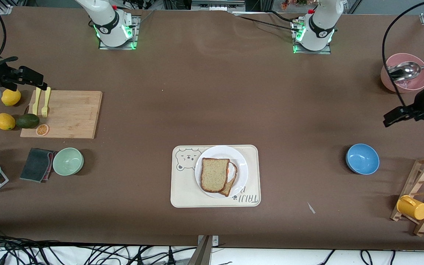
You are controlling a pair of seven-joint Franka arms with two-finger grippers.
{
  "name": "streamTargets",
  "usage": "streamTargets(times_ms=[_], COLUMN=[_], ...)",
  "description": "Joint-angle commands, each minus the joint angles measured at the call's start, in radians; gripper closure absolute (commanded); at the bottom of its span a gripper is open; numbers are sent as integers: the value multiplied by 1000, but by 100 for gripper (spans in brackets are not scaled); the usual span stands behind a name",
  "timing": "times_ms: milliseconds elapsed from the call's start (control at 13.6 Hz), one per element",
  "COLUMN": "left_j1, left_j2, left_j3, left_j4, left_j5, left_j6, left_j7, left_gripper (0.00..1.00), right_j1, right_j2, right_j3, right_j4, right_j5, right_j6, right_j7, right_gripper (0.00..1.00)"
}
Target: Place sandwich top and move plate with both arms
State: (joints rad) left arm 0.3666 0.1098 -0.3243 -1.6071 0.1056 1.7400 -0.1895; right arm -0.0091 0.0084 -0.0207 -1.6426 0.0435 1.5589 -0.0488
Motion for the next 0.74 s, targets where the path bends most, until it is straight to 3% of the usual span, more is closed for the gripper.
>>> streamTargets(times_ms=[0, 662], left_j1=[9, 9], left_j2=[10, -5], left_j3=[2, 2], left_j4=[76, 102], left_j5=[-9, -24], left_j6=[-80, -132], left_j7=[33, 39], left_gripper=[0, 0], right_j1=[-6, -6], right_j2=[1, 1], right_j3=[2, 4], right_j4=[7, 14], right_j5=[4, -19], right_j6=[0, 4], right_j7=[4, -11], right_gripper=[0, 0])
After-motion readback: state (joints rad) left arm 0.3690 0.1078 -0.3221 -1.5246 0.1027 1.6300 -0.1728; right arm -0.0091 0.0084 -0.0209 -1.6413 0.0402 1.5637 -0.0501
